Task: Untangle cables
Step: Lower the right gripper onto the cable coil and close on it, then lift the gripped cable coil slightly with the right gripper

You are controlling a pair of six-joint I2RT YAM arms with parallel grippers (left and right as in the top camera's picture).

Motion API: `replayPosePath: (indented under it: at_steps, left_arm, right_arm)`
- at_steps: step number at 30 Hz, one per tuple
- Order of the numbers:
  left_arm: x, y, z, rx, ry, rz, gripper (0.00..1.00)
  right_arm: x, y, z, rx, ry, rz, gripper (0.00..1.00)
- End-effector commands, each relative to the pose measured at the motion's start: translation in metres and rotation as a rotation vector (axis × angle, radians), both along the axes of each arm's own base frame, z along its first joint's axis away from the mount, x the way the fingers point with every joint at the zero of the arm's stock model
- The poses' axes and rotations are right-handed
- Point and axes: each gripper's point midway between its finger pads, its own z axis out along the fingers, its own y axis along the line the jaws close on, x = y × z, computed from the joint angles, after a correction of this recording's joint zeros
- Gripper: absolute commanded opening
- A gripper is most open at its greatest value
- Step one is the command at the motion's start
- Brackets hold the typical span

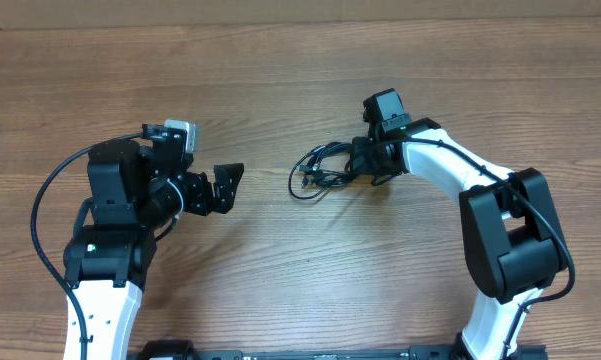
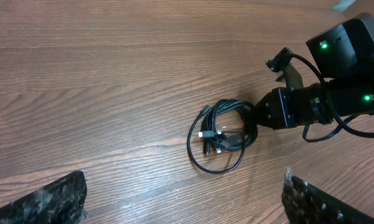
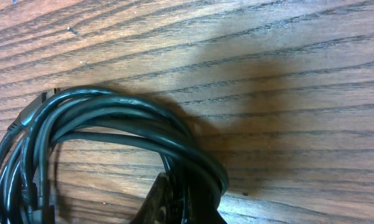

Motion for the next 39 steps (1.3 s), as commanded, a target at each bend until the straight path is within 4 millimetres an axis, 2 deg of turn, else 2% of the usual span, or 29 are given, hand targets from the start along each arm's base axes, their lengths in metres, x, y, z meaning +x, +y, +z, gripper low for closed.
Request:
replayPosePath:
  at_steps: [1,10,29,39]
  left_arm:
    - [0.003,-0.001,0.009,0.012,-0.025,-0.008,1.0]
    - [0.003,-0.001,0.009,0.012,-0.025,-0.008,1.0]
    - [0.003,-0.001,0.009,0.012,-0.025,-0.008,0.99]
    - [0.003,-0.001,0.009,0.012,-0.025,-0.008,1.0]
  right_arm:
    - [-0.005,-0.012,-0.017,-0.024,0.051,-0.01,0.04]
    - [-0.002,-0.033,-0.018,-0.027,0.068,-0.06,0.04]
    - [-0.003,-0.031,-0.017,-0.021,0.07,-0.051,0.03]
    - [-0.008,-0.029,0.001,0.003,0.068,-0.045,0.04]
